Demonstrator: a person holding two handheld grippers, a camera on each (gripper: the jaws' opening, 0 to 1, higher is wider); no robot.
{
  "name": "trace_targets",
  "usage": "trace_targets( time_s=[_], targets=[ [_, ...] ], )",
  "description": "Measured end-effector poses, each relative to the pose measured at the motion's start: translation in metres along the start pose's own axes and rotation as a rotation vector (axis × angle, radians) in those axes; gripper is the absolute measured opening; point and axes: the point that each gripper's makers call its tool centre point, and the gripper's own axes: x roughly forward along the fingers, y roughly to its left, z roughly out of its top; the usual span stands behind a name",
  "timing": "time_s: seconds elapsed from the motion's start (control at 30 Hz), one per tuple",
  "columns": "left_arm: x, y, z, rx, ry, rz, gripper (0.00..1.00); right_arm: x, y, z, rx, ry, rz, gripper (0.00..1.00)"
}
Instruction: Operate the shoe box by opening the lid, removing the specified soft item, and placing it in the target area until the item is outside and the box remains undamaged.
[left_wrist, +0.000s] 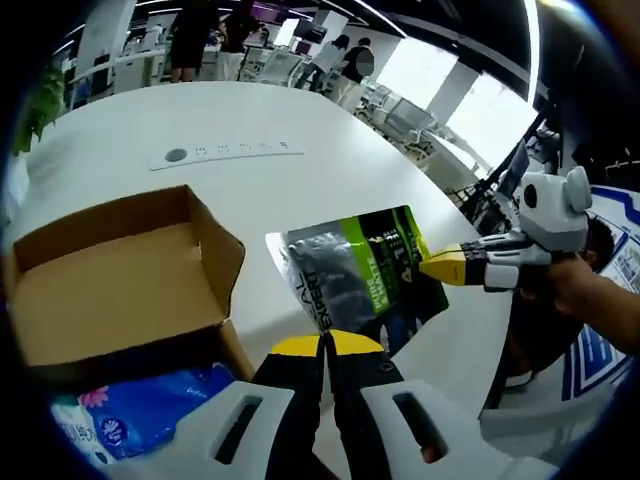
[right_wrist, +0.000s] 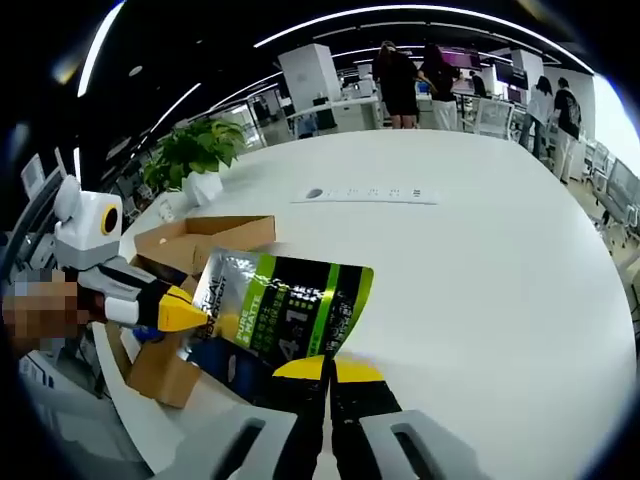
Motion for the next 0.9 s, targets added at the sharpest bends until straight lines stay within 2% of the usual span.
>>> trace_targets(
  time_s=[0.17, 0.33, 0.37, 0.4, 0.43, 0.5, 0.67, 0.9],
  targets=[
    [0.006, 0.001, 0.000, 0.065, 0.021, 0.034, 0.00, 0.007, -0.006, -0.004, 0.011, 0.015, -0.015, 0.00],
    [0.014, 0.002, -0.008, 0.197, 0.068, 0.077, 0.00, 0.011, -0.009, -0.010, 0.020, 0.031, -0.023, 0.00],
    [0.014, 0.001, -0.006, 0.203, 0.066, 0.085, 0.00, 0.012, -0.010, -0.012, 0.019, 0.035, -0.025, 0.00],
    [0.015, 0.002, -0.004, 0.251, 0.065, 0.091, 0.00, 0.013, -0.011, -0.013, 0.019, 0.037, -0.028, 0.00],
    [0.015, 0.002, -0.005, 0.257, 0.070, 0.103, 0.00, 0.014, -0.011, -0.014, 0.021, 0.038, -0.028, 0.00],
    [0.017, 0.004, -0.004, 0.323, 0.079, 0.127, 0.00, 0.016, -0.012, -0.016, 0.030, 0.039, -0.025, 0.00],
    [0.026, 0.002, -0.011, 0.498, 0.136, 0.159, 0.00, 0.019, -0.016, -0.018, 0.025, 0.048, -0.038, 0.00],
    [0.038, 0.001, -0.018, 0.533, 0.188, 0.141, 0.00, 0.024, -0.025, -0.023, 0.034, 0.055, -0.049, 0.00]
  ],
)
